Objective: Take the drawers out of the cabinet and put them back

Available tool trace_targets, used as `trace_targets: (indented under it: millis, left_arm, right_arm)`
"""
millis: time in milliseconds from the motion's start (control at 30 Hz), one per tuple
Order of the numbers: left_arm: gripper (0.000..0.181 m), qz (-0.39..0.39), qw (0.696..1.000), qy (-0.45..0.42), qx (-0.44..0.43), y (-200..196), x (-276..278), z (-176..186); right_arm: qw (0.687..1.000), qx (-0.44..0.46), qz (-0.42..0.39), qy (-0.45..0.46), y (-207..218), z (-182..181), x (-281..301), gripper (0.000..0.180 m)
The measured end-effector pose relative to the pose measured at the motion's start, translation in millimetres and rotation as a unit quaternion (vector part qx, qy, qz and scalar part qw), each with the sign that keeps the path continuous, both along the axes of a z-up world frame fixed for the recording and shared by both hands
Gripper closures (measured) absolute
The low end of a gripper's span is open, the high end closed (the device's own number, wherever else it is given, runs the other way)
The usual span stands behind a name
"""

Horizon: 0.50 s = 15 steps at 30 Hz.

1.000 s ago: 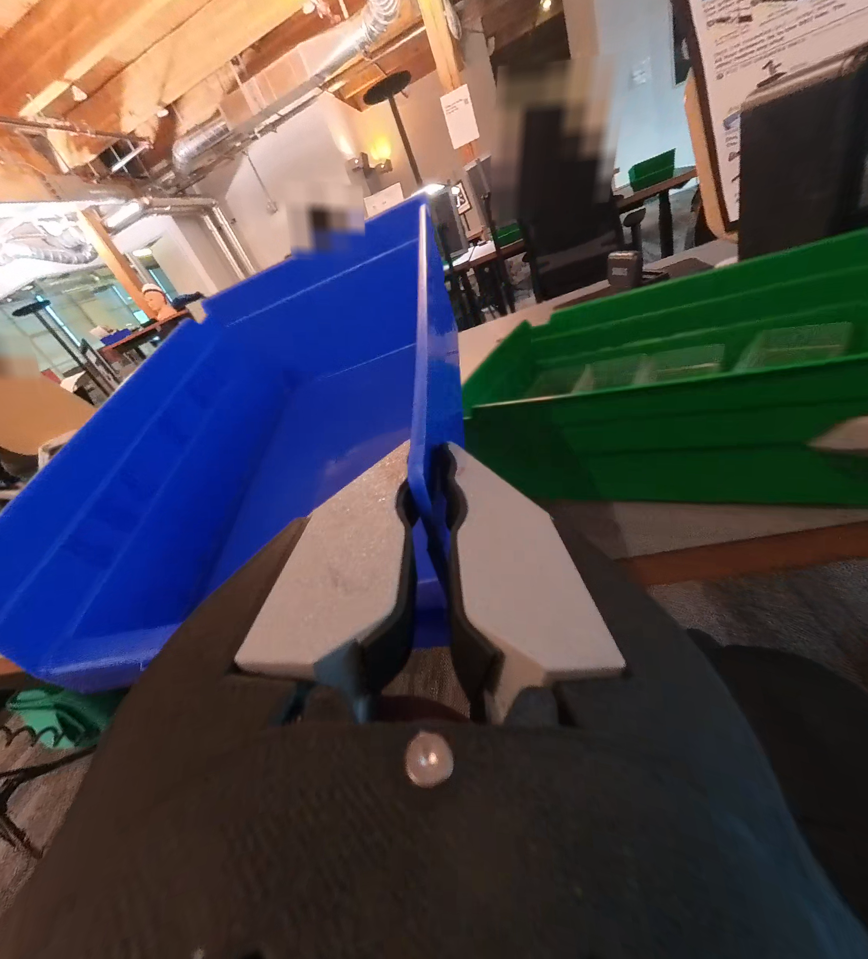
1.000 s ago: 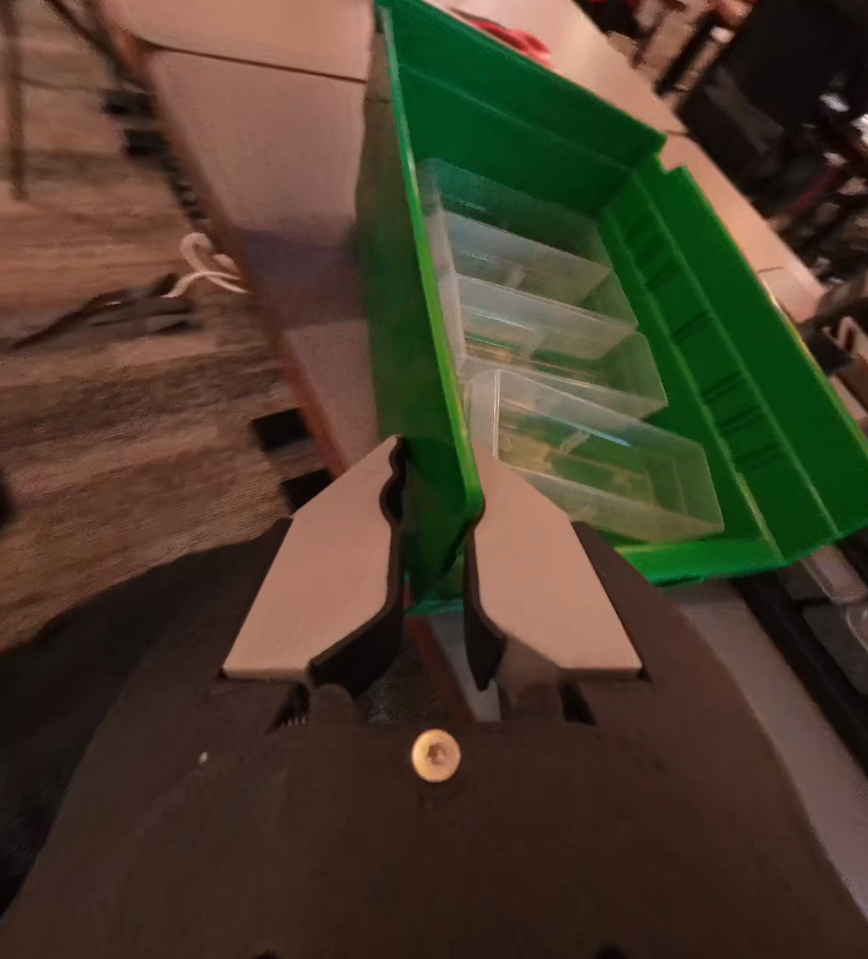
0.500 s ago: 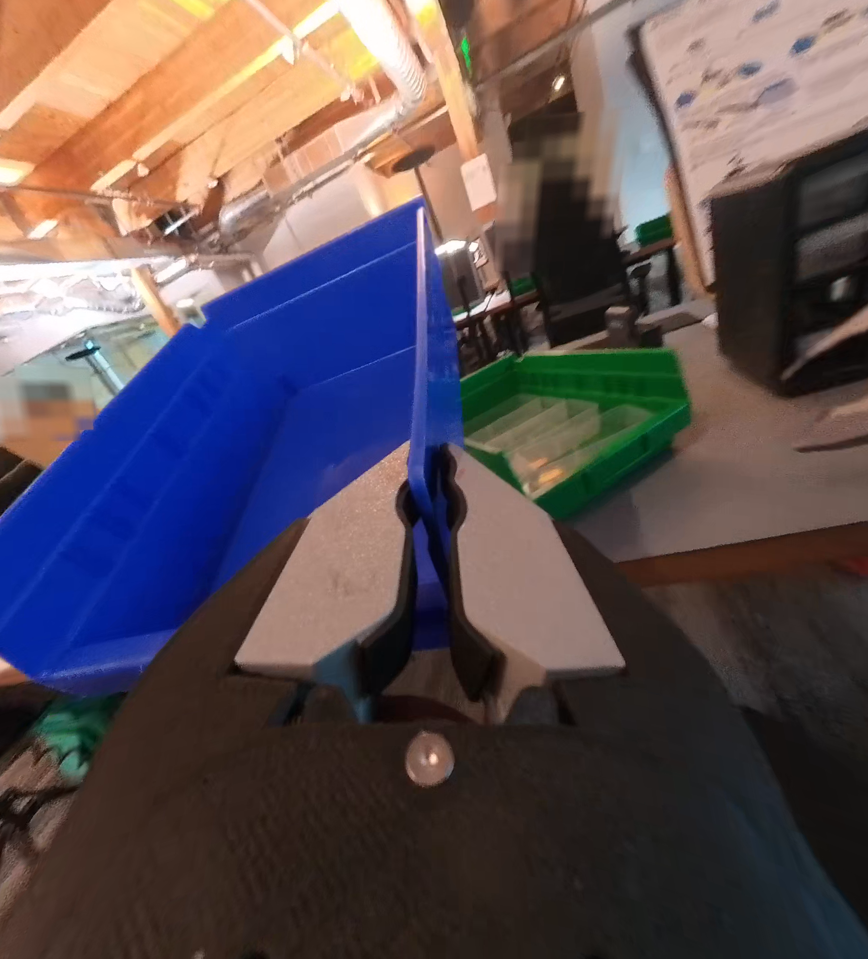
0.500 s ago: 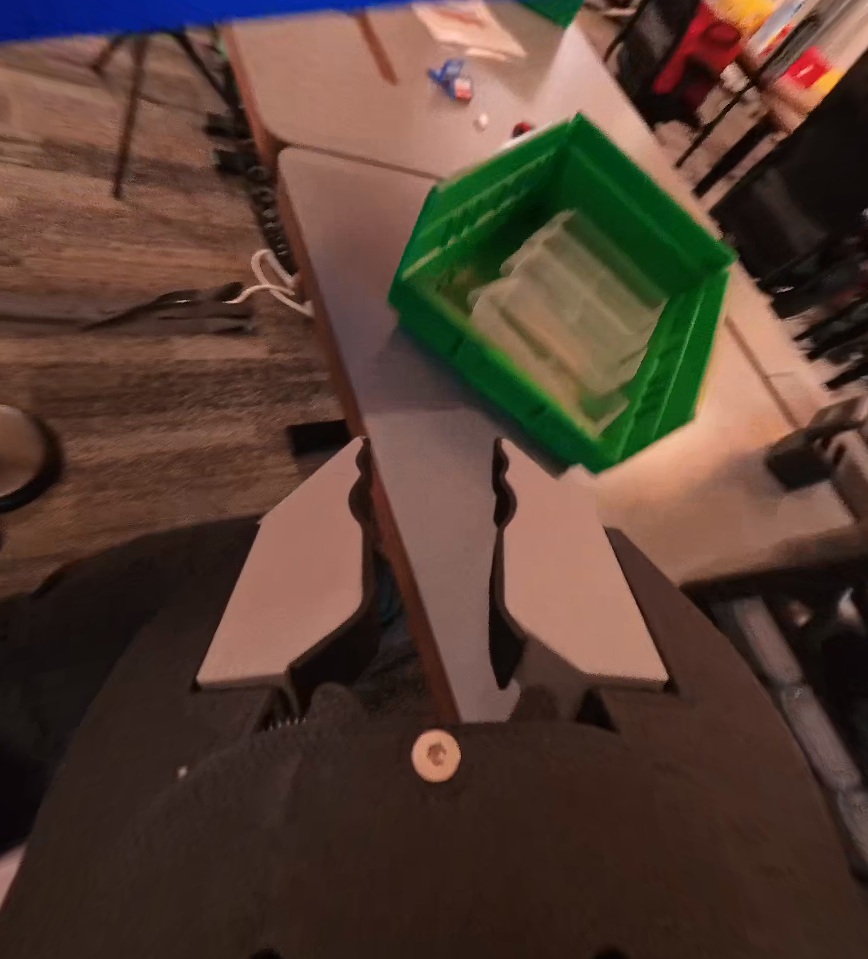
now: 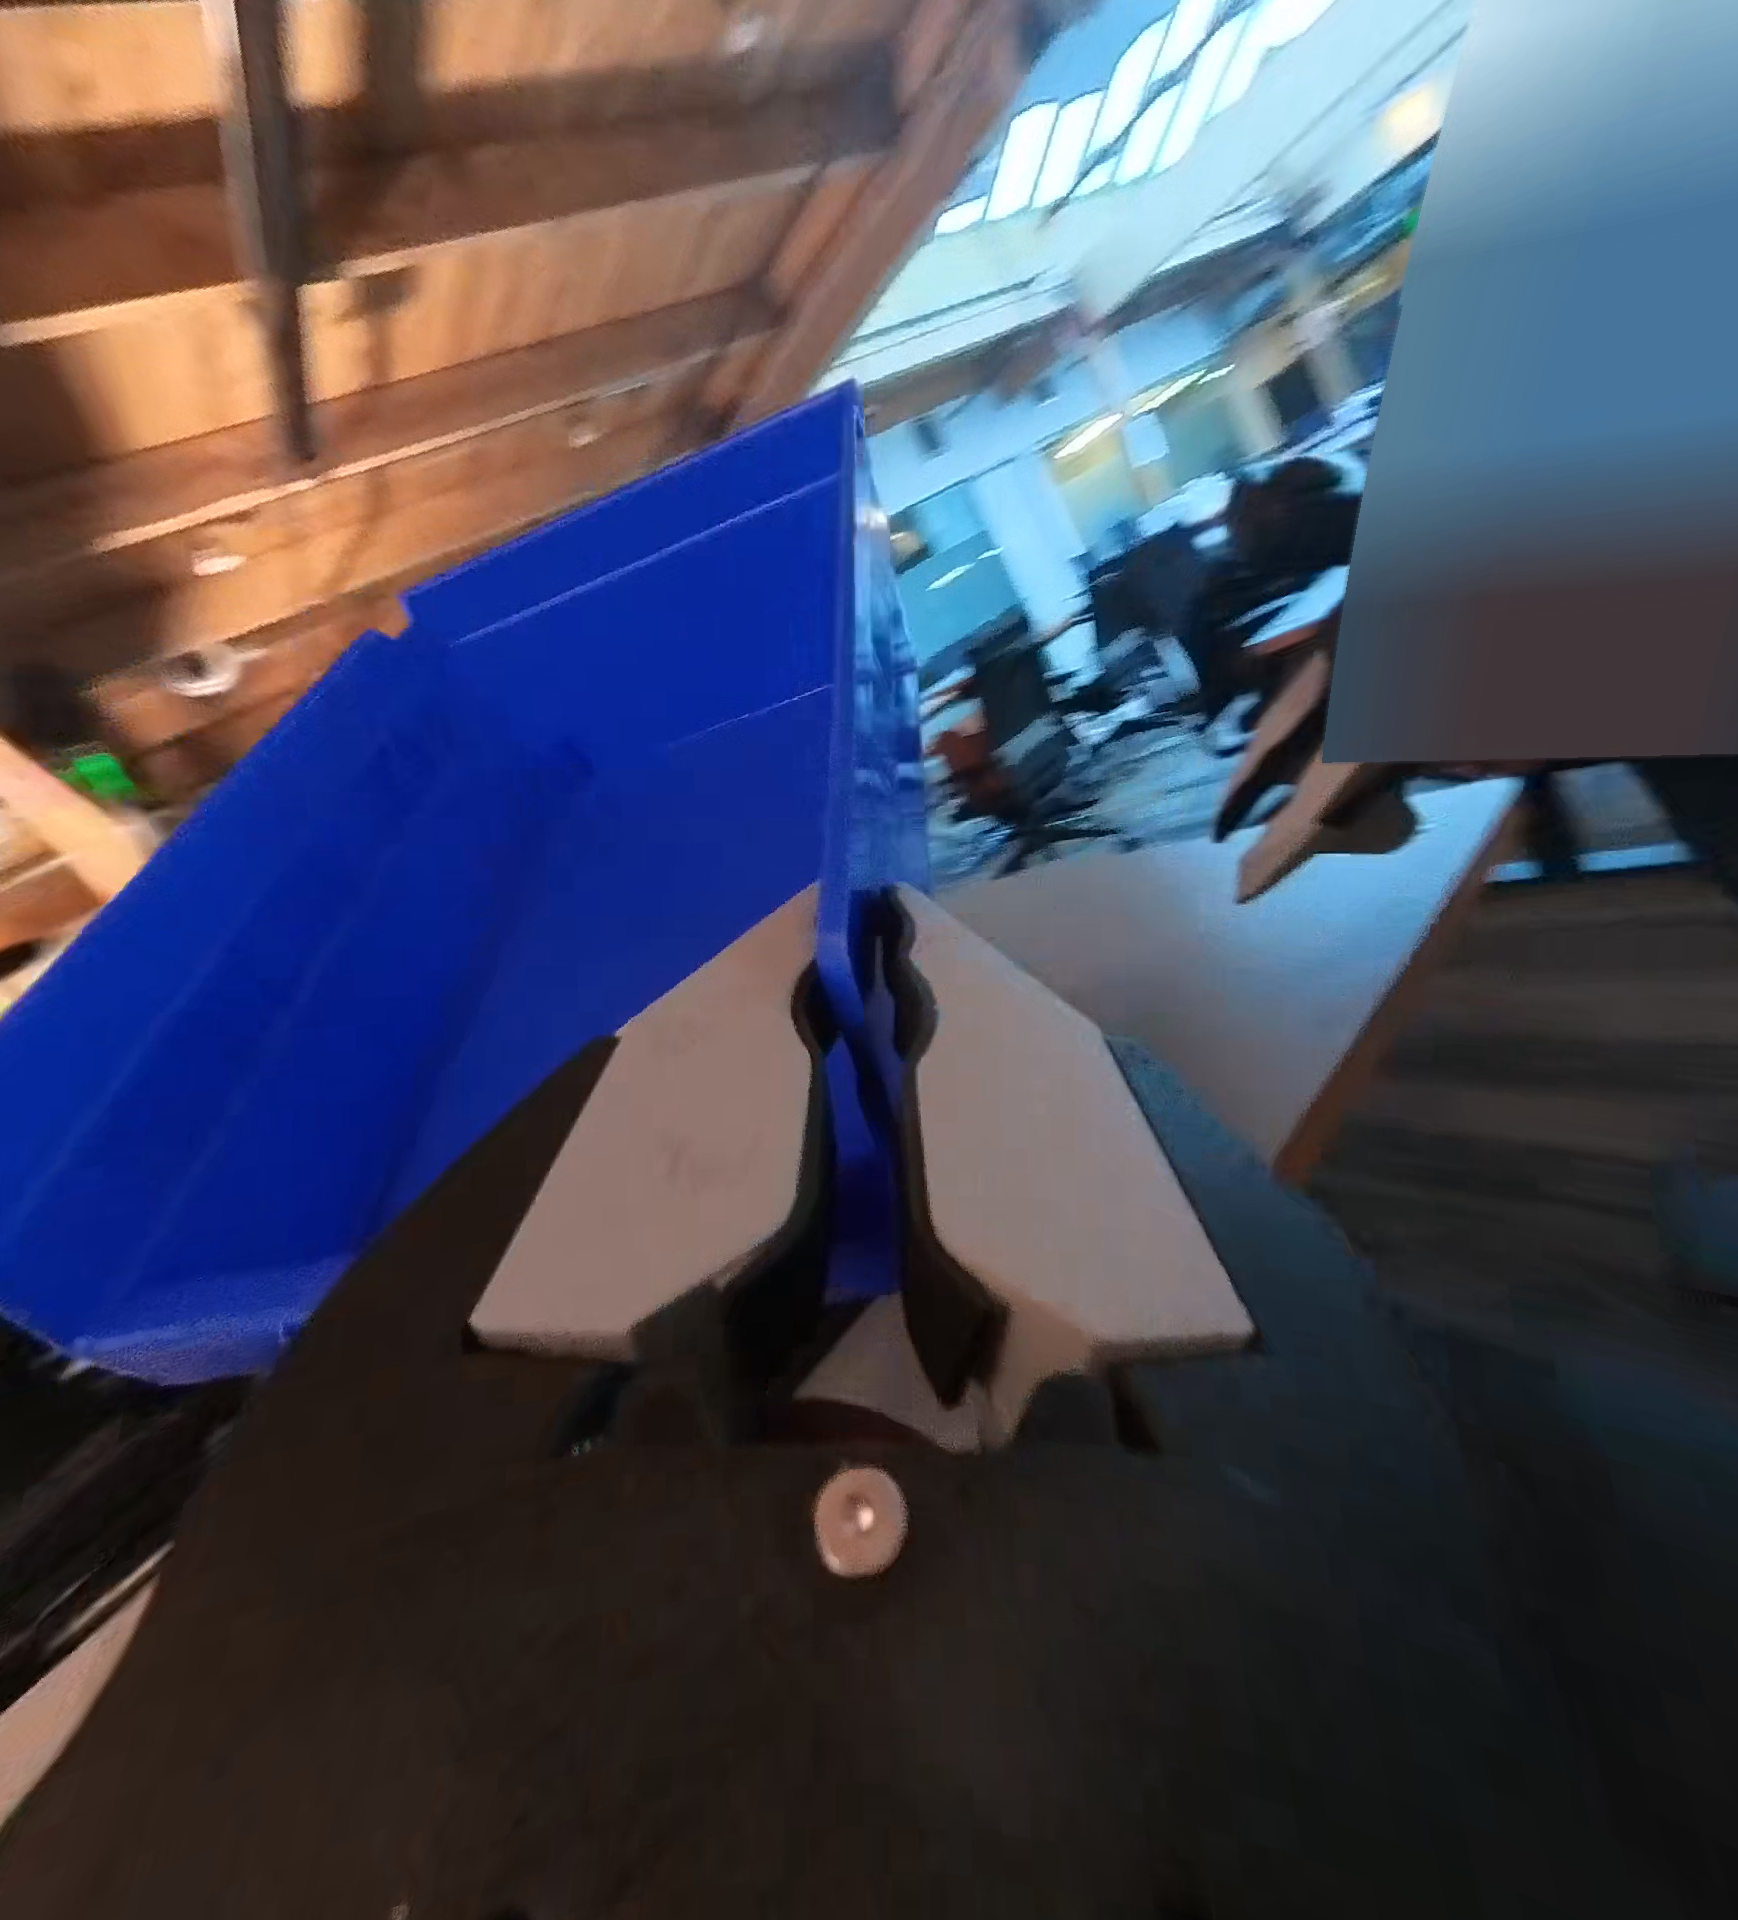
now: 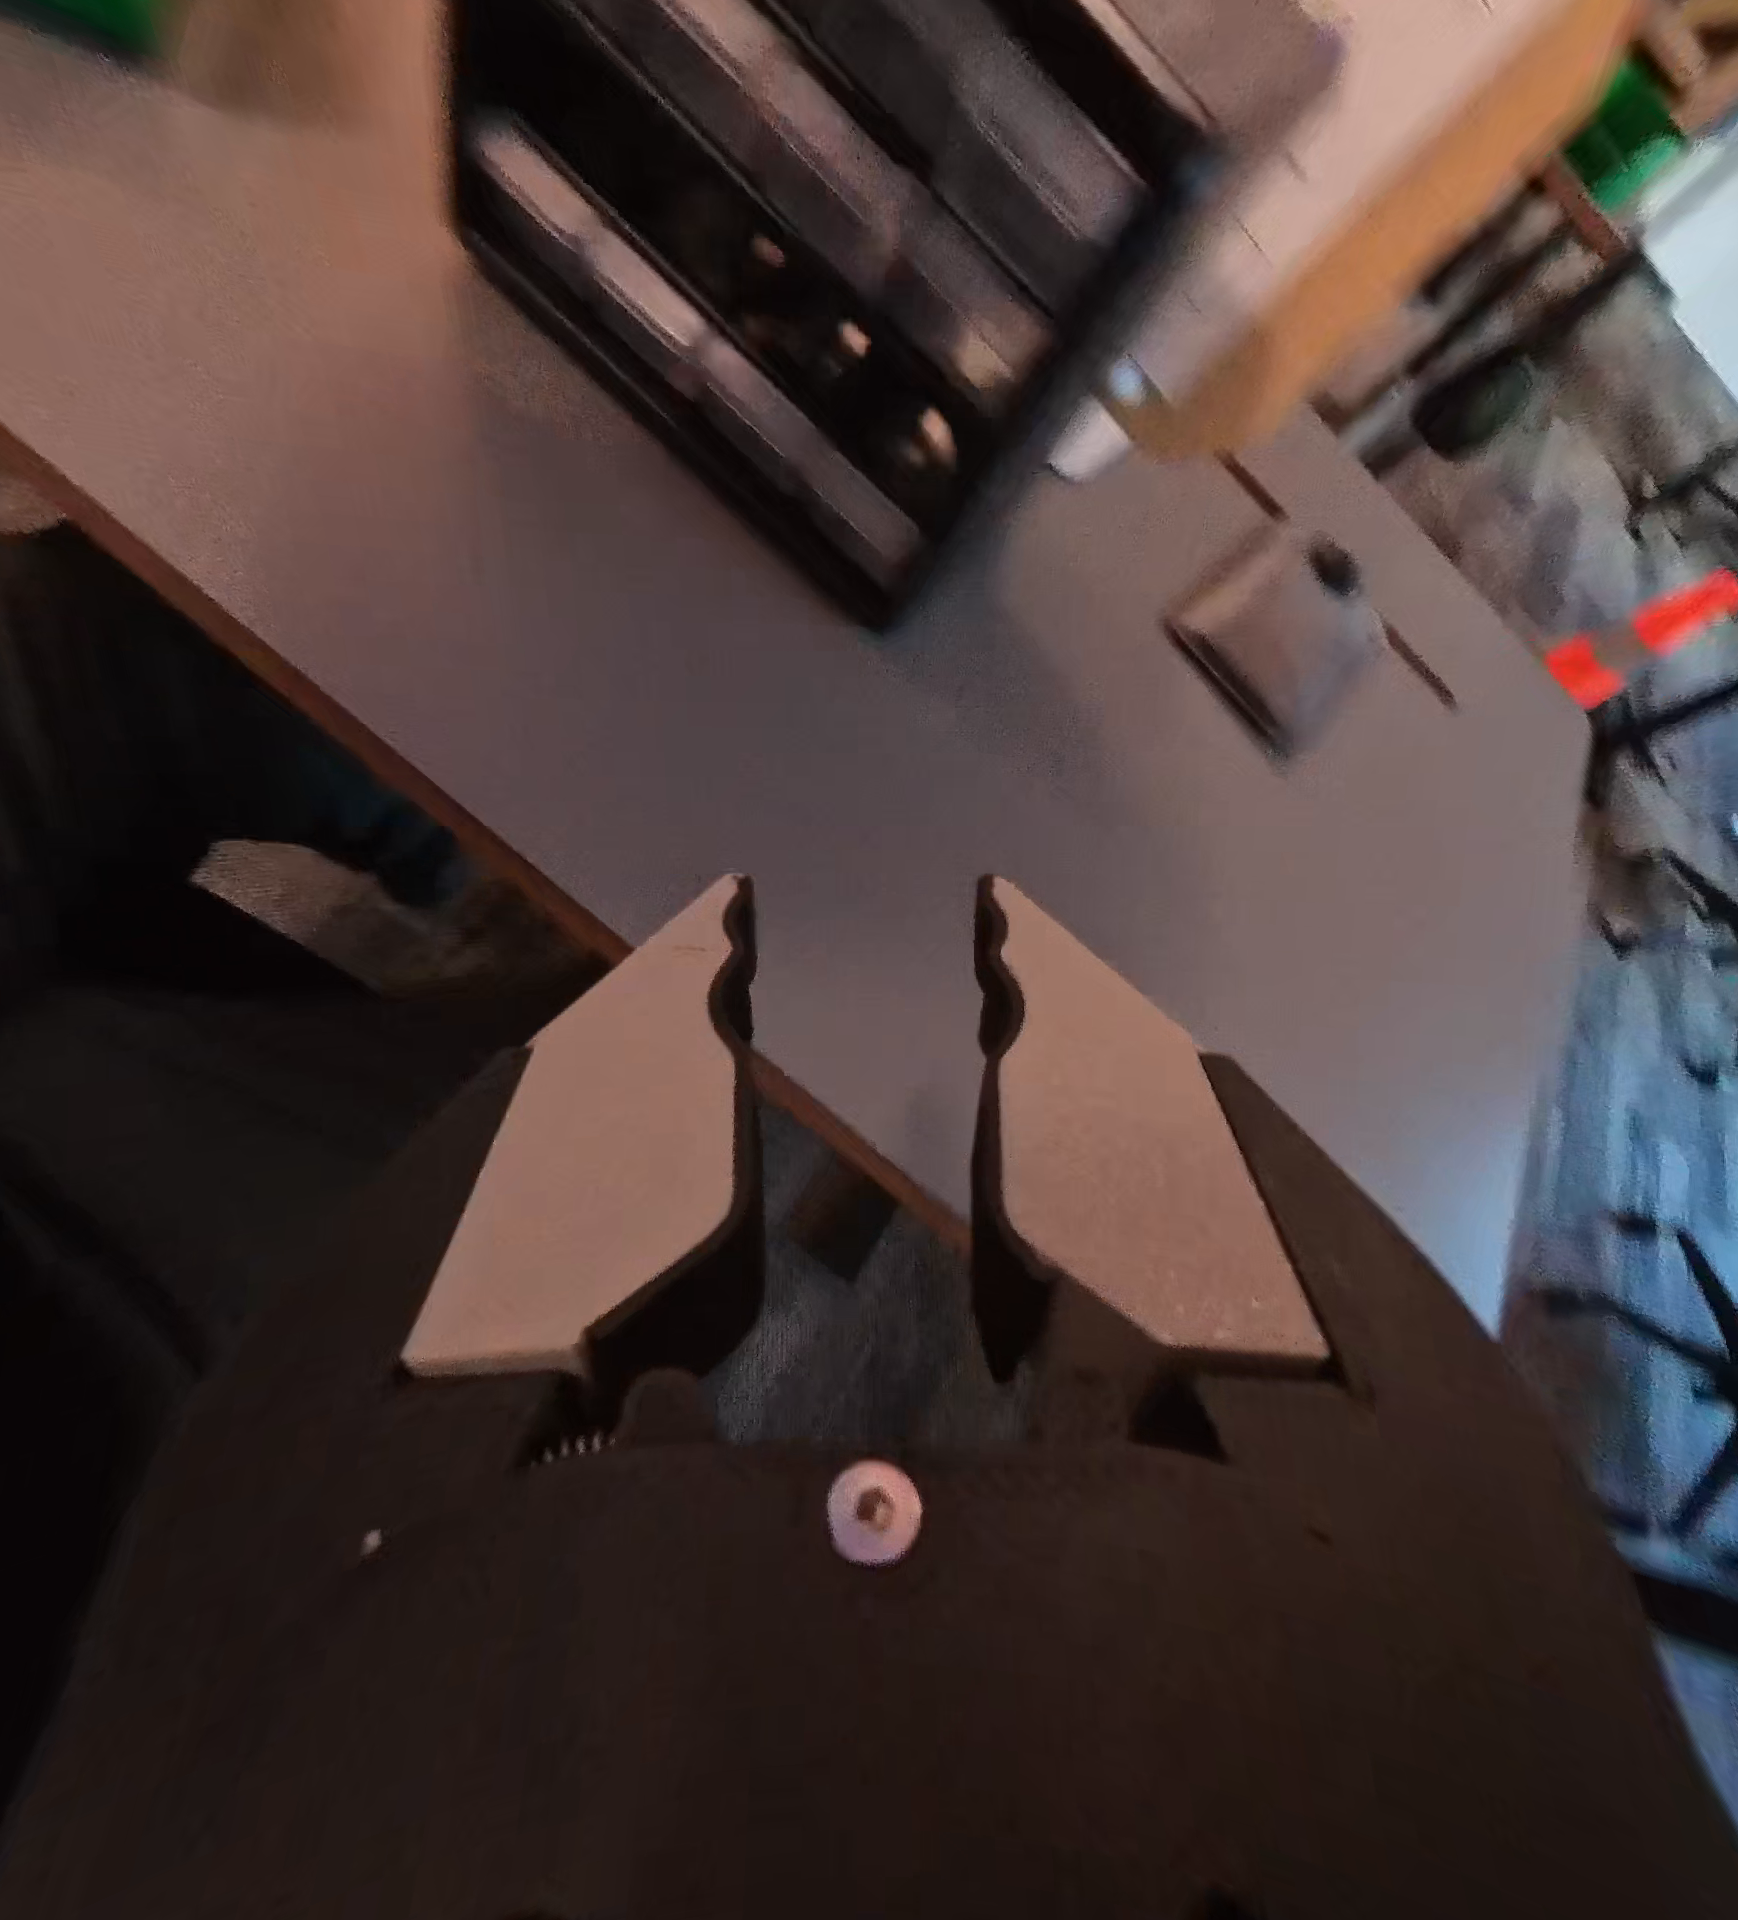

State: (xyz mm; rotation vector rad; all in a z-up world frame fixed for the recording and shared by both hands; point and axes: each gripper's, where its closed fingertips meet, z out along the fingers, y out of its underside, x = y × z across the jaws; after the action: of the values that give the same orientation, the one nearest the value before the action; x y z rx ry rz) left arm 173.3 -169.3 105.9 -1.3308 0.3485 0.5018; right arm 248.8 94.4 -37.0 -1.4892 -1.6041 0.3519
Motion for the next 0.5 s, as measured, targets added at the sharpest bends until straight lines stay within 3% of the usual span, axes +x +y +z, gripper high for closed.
trace_targets:
  millis: [100,233,500]
  left_arm:
    - [0.178,-0.091,0.995,-0.008,-0.046,72,51,-19]
    - [0.178,-0.153,0.981,-0.046,-0.114,152,104,-80]
    - [0.174,-0.120,0.954,-0.122,-0.245,290,114,-206]
  right_arm:
    - [0.994,-0.009,-0.113,-0.009,53,-7,70,0.142]
    - [0.965,-0.049,-0.255,-0.021,102,-26,150,0.144]
    - [0.956,-0.106,-0.272,0.022,120,-43,167,0.146]
